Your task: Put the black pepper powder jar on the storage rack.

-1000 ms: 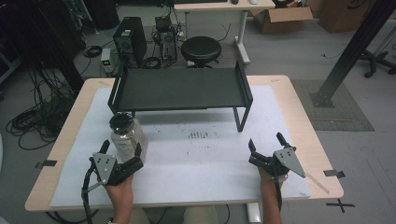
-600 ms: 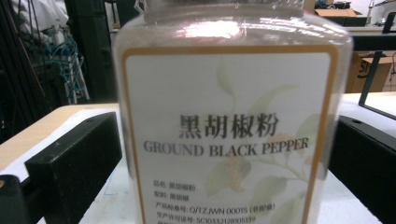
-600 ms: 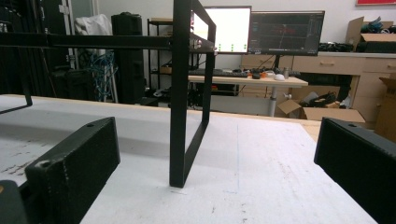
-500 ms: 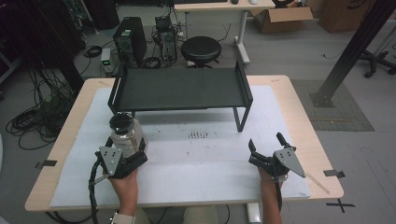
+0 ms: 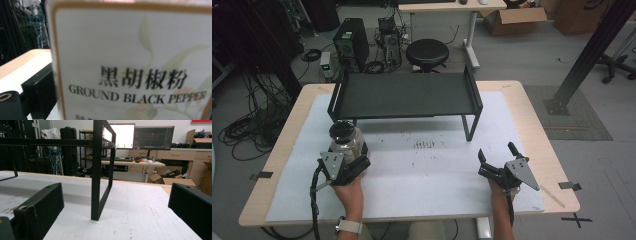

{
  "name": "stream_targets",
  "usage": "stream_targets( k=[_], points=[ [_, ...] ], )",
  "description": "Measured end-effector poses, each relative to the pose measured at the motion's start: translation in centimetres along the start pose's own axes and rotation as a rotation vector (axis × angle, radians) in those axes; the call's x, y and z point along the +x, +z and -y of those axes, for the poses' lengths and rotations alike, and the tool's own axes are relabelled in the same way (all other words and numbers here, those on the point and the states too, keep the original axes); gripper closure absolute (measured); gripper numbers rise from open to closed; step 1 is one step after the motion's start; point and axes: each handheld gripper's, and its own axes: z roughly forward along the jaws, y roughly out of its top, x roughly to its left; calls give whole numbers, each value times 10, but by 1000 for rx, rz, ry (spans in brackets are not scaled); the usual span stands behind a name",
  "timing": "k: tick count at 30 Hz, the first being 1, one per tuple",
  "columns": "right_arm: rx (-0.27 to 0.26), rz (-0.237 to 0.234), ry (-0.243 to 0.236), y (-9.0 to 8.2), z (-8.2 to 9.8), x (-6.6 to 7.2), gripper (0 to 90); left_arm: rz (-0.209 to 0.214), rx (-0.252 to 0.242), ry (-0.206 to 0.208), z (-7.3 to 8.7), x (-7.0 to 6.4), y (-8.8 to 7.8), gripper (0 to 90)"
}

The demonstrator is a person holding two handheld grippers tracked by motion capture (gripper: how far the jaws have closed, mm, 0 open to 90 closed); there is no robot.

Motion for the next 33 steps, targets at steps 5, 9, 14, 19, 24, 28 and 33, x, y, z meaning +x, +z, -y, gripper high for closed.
stream_targets(
  k=[5, 9, 14, 19, 24, 28, 33],
  points=[
    [0, -1, 0, 0, 0, 0, 0, -4, -7, -2, 1, -1, 0, 76],
    [0, -1, -1, 0, 0, 0, 0, -12, -19, 5, 0, -2, -1, 101],
    [-1, -2, -1, 0, 0, 0, 0, -13, -22, 17, -1, -2, -1, 135],
    [-1, -2, 0, 0, 0, 0, 0, -6, -30, 15, -1, -3, -2, 174],
    [0, -2, -1, 0, 0, 0, 0, -4, -33, 30, -2, -3, -3, 231],
    [0, -2, 0, 0, 0, 0, 0, -11, -31, 29, -3, -4, -3, 236],
    [0, -2, 0, 0, 0, 0, 0, -13, -26, 36, -4, -4, -4, 244]
  ],
)
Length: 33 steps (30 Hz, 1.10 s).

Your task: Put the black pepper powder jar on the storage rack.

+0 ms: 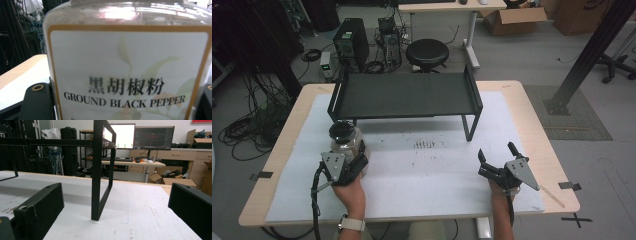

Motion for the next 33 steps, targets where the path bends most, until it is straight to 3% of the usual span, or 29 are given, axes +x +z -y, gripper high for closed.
stream_targets(
  k=[11, 18, 23, 33],
  points=[
    [0, 0, 1, 0, 0, 0, 0, 19, 7, -12, -3, 5, -3, 251],
    [0, -1, 0, 0, 0, 0, 0, 21, -13, -23, -9, 8, -10, 251],
    [0, 0, 0, 0, 0, 0, 0, 38, -32, -42, -19, 8, -15, 251],
    [1, 0, 6, 0, 0, 0, 0, 49, -89, -40, -47, 7, -28, 250]
  ],
)
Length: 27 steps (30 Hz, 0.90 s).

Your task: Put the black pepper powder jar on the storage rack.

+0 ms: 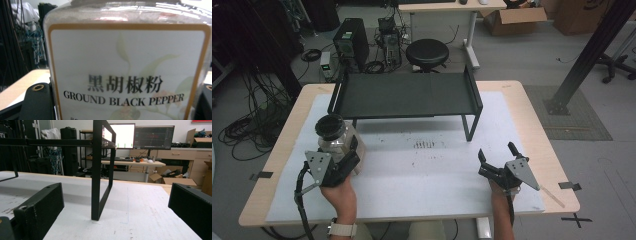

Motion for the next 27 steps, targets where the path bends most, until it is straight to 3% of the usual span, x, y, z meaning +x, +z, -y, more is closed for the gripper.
stream_targets(
  k=[12, 27],
  points=[
    [5, 0, 2, 0, 0, 0, 0, -12, -44, -1, -30, -2, -5, 250],
    [6, 0, 5, 1, 0, 0, 0, 3, -82, -2, -70, -13, 6, 249]
  ],
)
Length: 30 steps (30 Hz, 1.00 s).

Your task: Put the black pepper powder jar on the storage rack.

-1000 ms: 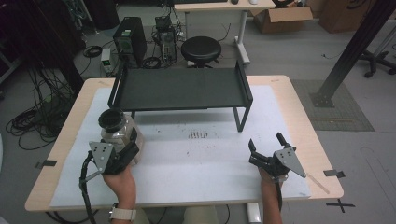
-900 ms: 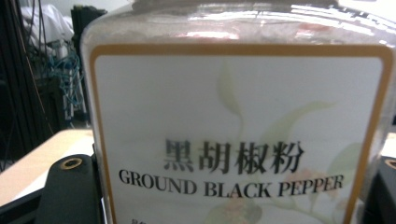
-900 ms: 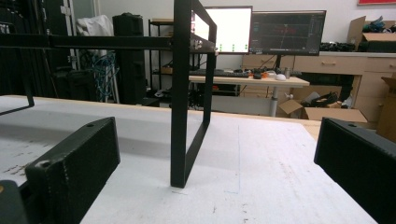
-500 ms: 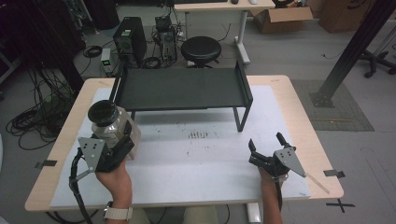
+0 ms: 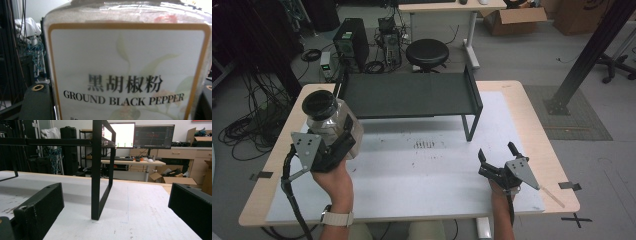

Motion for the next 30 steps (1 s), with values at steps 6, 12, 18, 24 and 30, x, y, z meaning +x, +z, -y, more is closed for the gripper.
stream_targets(
  k=[6, 12, 18, 24, 30],
  points=[
    [-3, 0, -2, 0, 0, 0, 0, 11, -8, 4, -11, -6, 9, 249],
    [-3, 1, -2, 0, 0, 0, 0, 20, -15, 6, -22, -12, 22, 249],
    [1, 2, -2, 0, 0, 0, 0, 38, -26, 7, -33, -17, 36, 248],
    [0, 2, 0, 0, 0, 0, 0, 48, -31, 14, -42, -21, 49, 248],
    [4, 2, -3, 1, 0, 0, 0, 67, -33, 13, -50, -26, 67, 248]
  ],
)
